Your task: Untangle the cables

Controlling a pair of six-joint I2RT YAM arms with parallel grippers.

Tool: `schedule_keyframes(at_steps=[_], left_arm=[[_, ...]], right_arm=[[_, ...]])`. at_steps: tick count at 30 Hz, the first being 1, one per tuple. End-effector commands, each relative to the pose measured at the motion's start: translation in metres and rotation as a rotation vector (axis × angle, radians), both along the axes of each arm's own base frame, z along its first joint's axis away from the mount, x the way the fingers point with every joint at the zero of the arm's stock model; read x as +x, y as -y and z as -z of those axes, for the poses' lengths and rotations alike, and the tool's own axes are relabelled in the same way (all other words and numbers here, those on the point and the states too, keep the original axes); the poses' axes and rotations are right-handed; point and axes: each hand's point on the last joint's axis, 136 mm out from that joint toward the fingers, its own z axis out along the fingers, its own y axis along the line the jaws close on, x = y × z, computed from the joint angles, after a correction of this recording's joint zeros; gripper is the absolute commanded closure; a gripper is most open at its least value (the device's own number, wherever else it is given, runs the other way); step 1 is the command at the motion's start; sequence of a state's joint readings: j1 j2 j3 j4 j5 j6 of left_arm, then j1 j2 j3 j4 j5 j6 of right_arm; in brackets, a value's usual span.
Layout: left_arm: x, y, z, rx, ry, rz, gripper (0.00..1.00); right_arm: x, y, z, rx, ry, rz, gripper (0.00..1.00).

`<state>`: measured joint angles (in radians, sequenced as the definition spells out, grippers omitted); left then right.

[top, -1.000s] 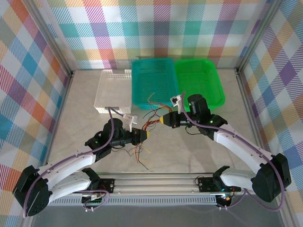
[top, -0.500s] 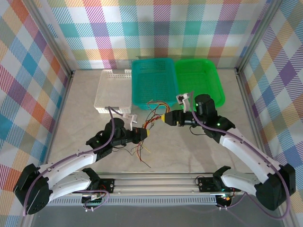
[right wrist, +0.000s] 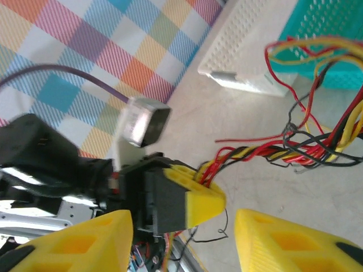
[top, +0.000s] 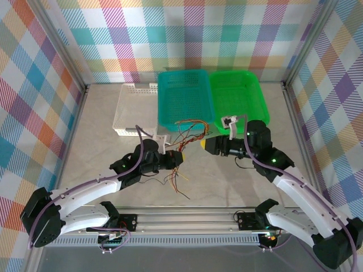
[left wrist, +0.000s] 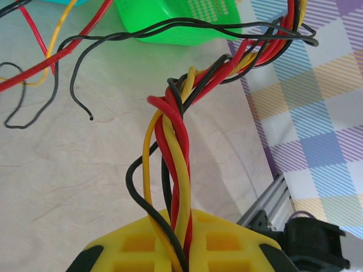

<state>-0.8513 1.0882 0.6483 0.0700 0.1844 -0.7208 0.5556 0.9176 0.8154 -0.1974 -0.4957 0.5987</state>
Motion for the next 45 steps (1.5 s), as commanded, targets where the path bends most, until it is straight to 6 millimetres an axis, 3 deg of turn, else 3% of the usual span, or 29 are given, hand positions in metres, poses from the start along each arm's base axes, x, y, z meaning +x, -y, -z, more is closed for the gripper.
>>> schedule_keyframes(at_steps=[1,16,24,31,40,45], left_arm=[[-0.004,0.013,-0.018,0.006,0.052,0.021,1.00],[-0.022,0.034,-0.019,-0.018,0.080,0.093,1.00],[-0.016,0.015,-0.026,-0.006,0.124,0.007,1.00],[-0.017,0.016,-0.027,-0.019,0.133,0.013,1.00],[-0.021,0.019,-0.017,-0.004,0.110,0.031,1.00],[-0.024,0.024,-0.020,-0.037,0.105,0.046,1.00]], right_arm=[[0.003,-0.012,0.018,0.035,-0.096,-0.032,0.55],[0.019,-0.030,0.050,0.009,-0.146,-0.005,0.66],[0.022,-0.016,0.074,-0.112,-0.178,0.085,0.60],[0.028,-0.019,0.077,-0.125,-0.198,0.113,0.61],[0.024,-0.044,0.051,0.006,-0.102,0.029,0.60],[0.029,-0.046,0.066,-0.003,-0.127,0.044,0.62]])
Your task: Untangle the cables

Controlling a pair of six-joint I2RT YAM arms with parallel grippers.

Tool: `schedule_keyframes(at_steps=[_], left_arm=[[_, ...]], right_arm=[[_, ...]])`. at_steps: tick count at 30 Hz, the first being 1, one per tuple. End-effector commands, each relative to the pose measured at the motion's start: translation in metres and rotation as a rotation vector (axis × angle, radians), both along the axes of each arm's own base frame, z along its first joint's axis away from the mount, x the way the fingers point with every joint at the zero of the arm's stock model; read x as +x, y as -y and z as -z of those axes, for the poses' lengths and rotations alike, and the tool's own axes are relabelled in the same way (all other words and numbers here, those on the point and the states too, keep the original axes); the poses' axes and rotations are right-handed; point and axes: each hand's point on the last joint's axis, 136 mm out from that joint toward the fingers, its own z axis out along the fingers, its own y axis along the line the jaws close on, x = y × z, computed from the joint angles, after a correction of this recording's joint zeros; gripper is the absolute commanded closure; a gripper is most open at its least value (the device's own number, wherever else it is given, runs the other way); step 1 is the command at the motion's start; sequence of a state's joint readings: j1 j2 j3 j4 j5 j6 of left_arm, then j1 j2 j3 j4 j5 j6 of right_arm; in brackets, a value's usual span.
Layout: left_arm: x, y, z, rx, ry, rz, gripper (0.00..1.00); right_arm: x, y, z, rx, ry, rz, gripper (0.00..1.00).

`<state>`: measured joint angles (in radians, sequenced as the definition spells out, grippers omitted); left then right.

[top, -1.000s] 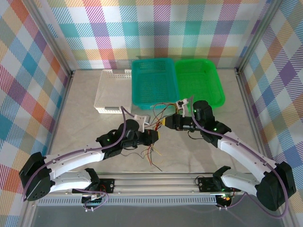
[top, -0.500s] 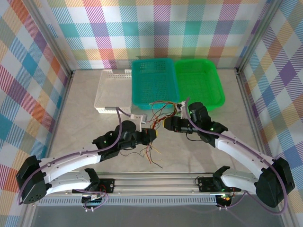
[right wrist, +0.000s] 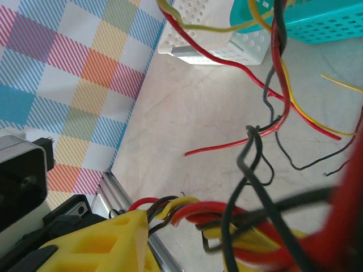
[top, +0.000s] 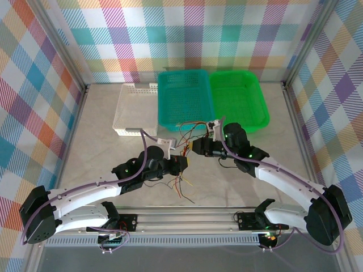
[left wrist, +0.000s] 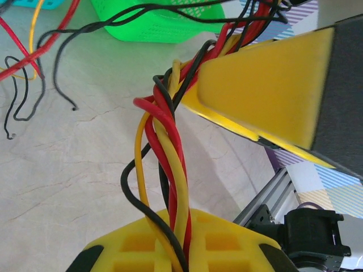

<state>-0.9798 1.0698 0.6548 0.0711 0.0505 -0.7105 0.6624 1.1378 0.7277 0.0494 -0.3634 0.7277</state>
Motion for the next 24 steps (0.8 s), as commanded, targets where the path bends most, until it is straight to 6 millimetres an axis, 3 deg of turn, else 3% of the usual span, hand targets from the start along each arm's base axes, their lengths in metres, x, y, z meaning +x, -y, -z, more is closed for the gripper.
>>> schedule_keyframes(at_steps=[1,6,11,14,17,20,24], left_arm=[[-0.005,0.011,-0.012,-0.062,0.037,0.044,1.00],[-0.011,0.016,-0.016,-0.086,0.048,0.074,1.00],[-0.020,0.016,-0.014,-0.097,0.062,0.119,1.00],[-0.025,0.014,-0.013,-0.092,0.069,0.136,1.00],[-0.028,0.011,-0.018,-0.091,0.094,0.153,0.86],[-0.031,0.007,-0.026,-0.081,0.129,0.169,0.56],[-0.032,-0.004,-0.037,-0.046,0.188,0.163,0.34]], right_arm=[[0.003,-0.010,0.003,0.039,0.000,-0.017,0.62],[0.006,-0.017,0.000,0.064,0.010,-0.026,0.74],[0.004,-0.013,-0.012,0.060,0.065,-0.022,1.00],[0.001,-0.009,-0.018,0.049,0.096,-0.028,1.00],[-0.004,-0.009,-0.022,0.051,0.117,-0.057,1.00],[-0.009,-0.010,-0.024,0.054,0.125,-0.084,1.00],[-0.017,-0.012,-0.030,0.069,0.145,-0.131,1.00]])
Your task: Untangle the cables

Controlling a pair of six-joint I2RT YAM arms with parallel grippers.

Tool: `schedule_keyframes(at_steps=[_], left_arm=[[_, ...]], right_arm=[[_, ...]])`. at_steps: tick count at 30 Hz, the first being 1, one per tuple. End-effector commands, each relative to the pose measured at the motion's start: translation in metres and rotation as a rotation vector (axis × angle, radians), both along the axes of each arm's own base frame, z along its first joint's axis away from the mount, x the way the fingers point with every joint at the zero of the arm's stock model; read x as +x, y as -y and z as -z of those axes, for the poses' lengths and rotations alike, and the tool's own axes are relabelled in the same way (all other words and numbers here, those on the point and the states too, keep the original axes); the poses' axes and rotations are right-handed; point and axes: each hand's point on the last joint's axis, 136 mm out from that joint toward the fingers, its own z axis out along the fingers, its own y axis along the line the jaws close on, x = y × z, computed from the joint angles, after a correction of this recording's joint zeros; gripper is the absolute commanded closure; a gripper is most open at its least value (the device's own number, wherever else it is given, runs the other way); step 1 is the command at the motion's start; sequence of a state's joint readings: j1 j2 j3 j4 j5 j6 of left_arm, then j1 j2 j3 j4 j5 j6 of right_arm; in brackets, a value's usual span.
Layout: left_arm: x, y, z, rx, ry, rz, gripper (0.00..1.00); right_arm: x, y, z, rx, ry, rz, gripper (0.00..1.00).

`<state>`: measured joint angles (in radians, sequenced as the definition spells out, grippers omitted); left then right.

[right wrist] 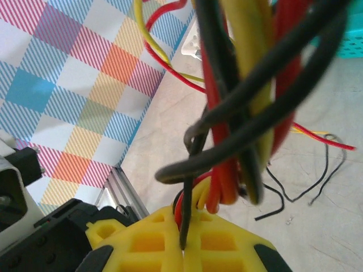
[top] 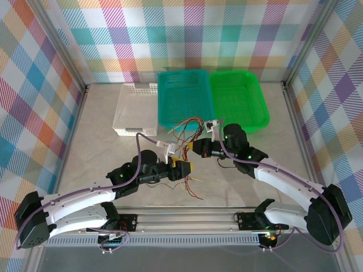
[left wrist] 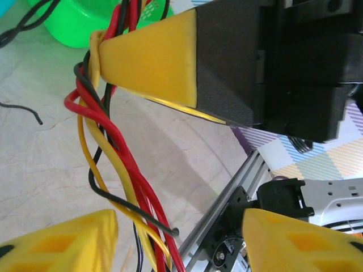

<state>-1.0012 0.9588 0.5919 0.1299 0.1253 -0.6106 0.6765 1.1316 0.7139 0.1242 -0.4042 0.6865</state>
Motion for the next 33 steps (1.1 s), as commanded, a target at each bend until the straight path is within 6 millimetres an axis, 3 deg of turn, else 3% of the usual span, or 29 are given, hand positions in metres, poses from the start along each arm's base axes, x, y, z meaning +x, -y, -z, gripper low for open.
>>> schedule_keyframes(at_steps=[1,9,18,21,24,33], left_arm=[[-0.006,-0.005,-0.018,0.018,0.084,0.027,0.31],[0.003,-0.020,-0.025,0.093,0.173,-0.028,0.30],[0.014,-0.017,-0.025,0.078,0.181,-0.064,0.42],[0.015,-0.014,-0.029,0.051,0.180,-0.066,0.53],[0.016,-0.012,-0.028,0.042,0.171,-0.061,0.74],[0.014,-0.010,-0.021,0.014,0.143,-0.059,0.99]], right_arm=[[-0.012,-0.004,-0.019,0.030,0.071,-0.078,1.00],[-0.034,-0.007,-0.037,0.066,0.119,-0.203,1.00],[-0.045,-0.010,-0.040,0.095,0.112,-0.263,1.00],[-0.046,-0.012,-0.037,0.093,0.103,-0.272,1.00],[-0.046,-0.012,-0.036,0.089,0.103,-0.271,1.00],[-0.047,-0.012,-0.031,0.075,0.093,-0.273,1.00]])
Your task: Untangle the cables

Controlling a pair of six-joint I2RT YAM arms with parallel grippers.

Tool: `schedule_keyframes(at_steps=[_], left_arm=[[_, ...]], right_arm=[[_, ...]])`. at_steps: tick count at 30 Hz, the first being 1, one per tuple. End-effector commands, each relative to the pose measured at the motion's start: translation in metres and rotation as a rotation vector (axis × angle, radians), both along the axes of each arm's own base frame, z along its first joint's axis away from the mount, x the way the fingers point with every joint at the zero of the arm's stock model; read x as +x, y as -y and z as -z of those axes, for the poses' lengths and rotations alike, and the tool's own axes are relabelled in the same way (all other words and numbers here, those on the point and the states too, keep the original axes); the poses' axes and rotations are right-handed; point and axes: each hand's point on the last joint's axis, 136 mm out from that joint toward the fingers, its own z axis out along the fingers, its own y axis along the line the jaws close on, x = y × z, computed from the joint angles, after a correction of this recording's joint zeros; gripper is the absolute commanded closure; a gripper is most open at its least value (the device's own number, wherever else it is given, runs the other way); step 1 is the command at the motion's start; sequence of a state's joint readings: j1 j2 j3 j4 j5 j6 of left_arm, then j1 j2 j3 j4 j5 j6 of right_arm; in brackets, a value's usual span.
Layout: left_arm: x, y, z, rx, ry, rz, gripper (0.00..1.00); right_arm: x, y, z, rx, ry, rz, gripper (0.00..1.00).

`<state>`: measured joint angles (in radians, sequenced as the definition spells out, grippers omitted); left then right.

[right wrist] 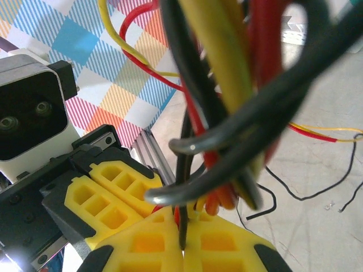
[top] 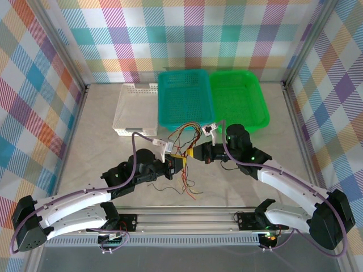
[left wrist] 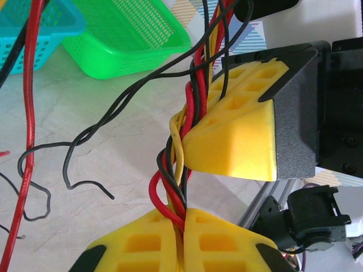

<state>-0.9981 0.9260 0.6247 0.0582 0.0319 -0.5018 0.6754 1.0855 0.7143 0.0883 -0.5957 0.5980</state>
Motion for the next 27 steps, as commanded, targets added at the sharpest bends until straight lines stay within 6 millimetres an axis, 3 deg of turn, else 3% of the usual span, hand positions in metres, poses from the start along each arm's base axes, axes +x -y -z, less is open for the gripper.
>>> schedule_keyframes(at_steps=[1,7,16,27], left_arm=[[0.003,0.003,-0.011,-0.053,0.031,0.002,1.00],[0.003,-0.004,-0.009,-0.045,0.033,-0.022,1.00],[0.016,-0.036,-0.017,-0.058,0.054,-0.154,1.00],[0.026,-0.051,-0.021,-0.096,0.009,-0.217,1.00]], right_arm=[[-0.010,-0.007,-0.016,0.039,0.044,-0.070,1.00],[-0.009,-0.002,-0.009,-0.008,0.042,-0.045,1.00],[-0.007,0.010,0.019,-0.131,0.008,-0.003,1.00],[-0.002,0.027,0.018,-0.201,0.059,0.080,1.00]])
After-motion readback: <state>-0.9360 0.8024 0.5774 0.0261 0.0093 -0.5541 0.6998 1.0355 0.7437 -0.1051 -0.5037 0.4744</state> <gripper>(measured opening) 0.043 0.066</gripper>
